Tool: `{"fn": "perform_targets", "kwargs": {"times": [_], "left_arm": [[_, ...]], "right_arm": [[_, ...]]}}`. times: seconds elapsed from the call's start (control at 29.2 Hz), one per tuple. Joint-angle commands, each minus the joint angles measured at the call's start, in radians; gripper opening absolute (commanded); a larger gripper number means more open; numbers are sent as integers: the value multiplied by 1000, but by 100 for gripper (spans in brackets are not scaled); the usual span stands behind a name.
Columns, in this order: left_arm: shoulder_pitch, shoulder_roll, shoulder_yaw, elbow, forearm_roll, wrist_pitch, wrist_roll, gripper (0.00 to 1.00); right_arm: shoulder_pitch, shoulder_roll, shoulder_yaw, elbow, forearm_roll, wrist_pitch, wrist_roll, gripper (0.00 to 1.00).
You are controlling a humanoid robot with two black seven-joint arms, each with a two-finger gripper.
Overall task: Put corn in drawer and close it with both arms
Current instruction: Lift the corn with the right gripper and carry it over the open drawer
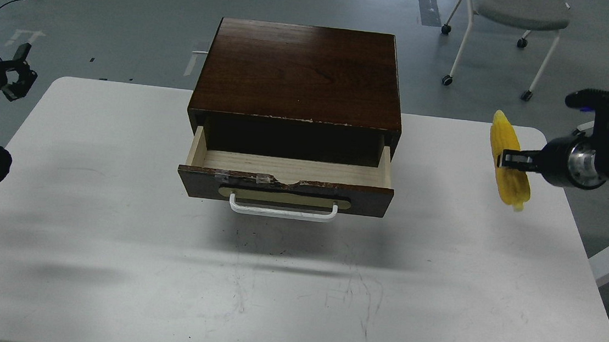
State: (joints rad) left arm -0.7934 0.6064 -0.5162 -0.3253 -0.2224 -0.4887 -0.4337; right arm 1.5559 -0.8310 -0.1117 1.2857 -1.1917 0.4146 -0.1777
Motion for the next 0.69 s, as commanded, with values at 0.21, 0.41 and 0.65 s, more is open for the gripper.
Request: {"fn": "perform_targets", "kwargs": {"times": [0.21, 0.41, 0.65], "left_arm": [[0, -2, 2, 0, 0, 0, 0, 98], [0, 10, 1, 0, 0, 0, -2, 98], [-12, 36, -1, 32, 0, 0, 4, 98]], "right_arm": [[219, 246, -5, 185, -385, 7, 26, 0], [243, 418, -31, 230, -503, 52, 53, 0], [225, 492, -169, 239, -693, 50, 63, 0]]}}
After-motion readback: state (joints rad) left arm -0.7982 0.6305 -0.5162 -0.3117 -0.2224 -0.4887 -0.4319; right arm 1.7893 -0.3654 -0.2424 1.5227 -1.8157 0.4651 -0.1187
